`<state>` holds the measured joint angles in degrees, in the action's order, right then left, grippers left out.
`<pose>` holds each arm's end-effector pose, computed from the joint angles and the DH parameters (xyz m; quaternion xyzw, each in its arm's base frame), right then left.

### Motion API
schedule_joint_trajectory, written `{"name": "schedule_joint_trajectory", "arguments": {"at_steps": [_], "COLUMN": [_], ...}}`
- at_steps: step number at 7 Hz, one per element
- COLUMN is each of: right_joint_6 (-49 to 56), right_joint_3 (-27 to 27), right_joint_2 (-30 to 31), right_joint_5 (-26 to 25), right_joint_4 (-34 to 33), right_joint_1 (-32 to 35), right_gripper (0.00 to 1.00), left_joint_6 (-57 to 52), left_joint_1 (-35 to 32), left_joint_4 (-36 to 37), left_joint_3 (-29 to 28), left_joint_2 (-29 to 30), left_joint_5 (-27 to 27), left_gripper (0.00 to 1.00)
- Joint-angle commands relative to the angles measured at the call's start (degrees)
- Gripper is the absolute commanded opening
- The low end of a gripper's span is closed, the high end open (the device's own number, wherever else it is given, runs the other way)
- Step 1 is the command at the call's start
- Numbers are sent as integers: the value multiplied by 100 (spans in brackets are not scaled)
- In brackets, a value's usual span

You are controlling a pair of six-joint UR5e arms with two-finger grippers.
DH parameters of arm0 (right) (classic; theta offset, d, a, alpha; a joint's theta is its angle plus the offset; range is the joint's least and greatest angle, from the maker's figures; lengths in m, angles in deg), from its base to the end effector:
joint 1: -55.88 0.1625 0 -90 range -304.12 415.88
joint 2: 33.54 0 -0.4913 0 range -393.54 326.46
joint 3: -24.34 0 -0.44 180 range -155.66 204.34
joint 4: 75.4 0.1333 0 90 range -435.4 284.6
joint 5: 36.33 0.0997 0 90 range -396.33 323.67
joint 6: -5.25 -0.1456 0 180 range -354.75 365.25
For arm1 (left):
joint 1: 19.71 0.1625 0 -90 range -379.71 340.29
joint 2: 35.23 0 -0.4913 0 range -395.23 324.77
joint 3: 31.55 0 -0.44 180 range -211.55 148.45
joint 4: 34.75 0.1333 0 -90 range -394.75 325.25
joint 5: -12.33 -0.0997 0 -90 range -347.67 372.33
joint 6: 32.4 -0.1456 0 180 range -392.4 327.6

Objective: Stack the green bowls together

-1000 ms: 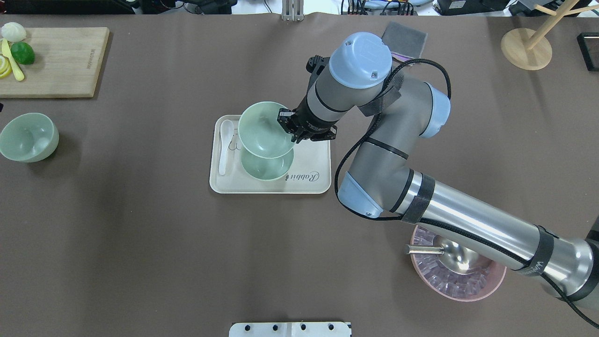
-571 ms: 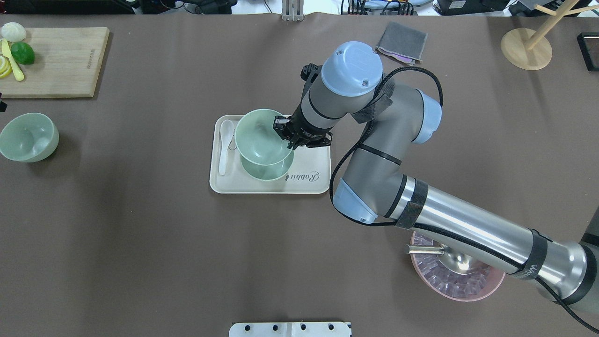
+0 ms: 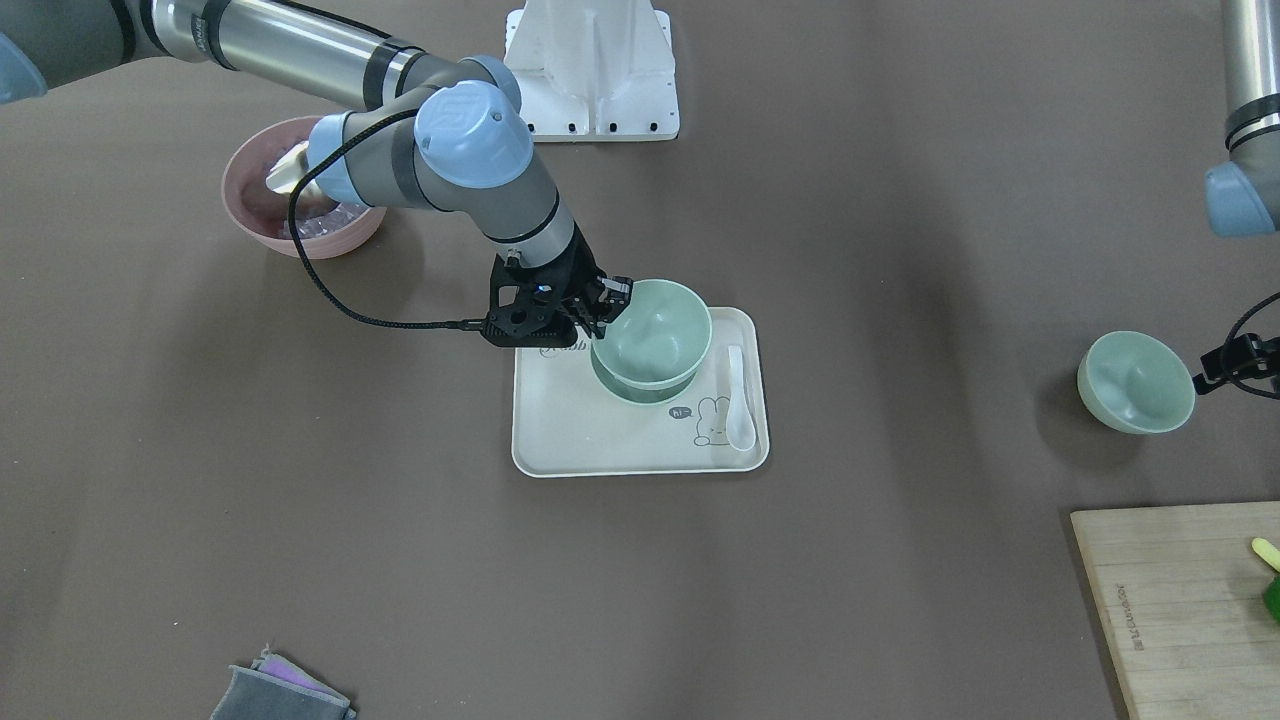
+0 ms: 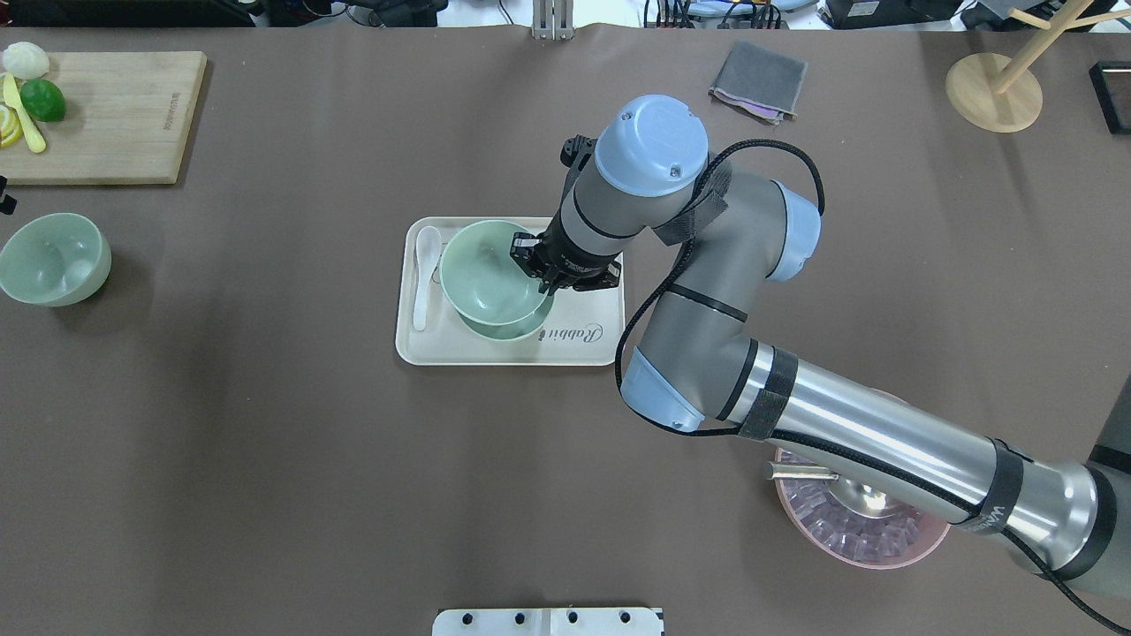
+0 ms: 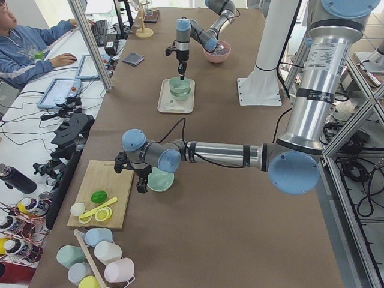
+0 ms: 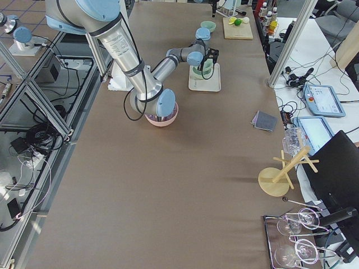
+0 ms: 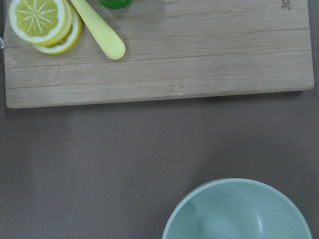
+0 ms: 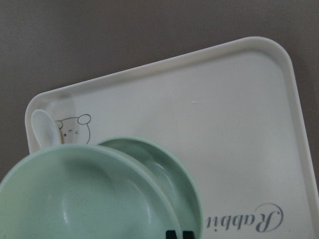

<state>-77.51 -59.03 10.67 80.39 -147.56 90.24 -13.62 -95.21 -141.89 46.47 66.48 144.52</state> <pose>-0.6689 -0.5395 0.2144 -0.0250 -0.5061 0.0933 0.8571 0.1325 -0.6541 0.7200 0.0292 0.3803 0.0183 0.9242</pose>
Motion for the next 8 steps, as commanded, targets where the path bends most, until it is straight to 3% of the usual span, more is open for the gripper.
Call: {"name": "schedule_joint_trajectory", "arguments": {"at_steps": [1, 2, 3, 4, 6, 8], "right_joint_6": [-4, -13, -13, -13, 5, 66], "right_joint_3": [84, 84, 76, -46, -327, -757], "right_joint_2": [-44, -35, -27, 0, 148, 613], "right_joint_5": [0, 9, 26, 78, 445, 939], "right_joint_4": [-8, -8, -8, 0, -34, -52], "right_joint_1": [-35, -53, -53, -44, 208, 744], "right_gripper": [0, 16, 74, 100, 100, 100], "left_joint_6": [82, 82, 82, 82, 82, 91], "left_joint_1": [44, 44, 53, 53, 70, 88], "left_joint_4": [-8, -8, -8, -8, -60, -673], "left_joint_3": [-24, -33, -33, -42, -121, -584], "left_joint_2": [16, 24, 16, 16, 16, 16], "left_joint_5": [0, 0, 0, 0, 0, -9], "left_gripper": [97, 97, 97, 97, 97, 97]}}
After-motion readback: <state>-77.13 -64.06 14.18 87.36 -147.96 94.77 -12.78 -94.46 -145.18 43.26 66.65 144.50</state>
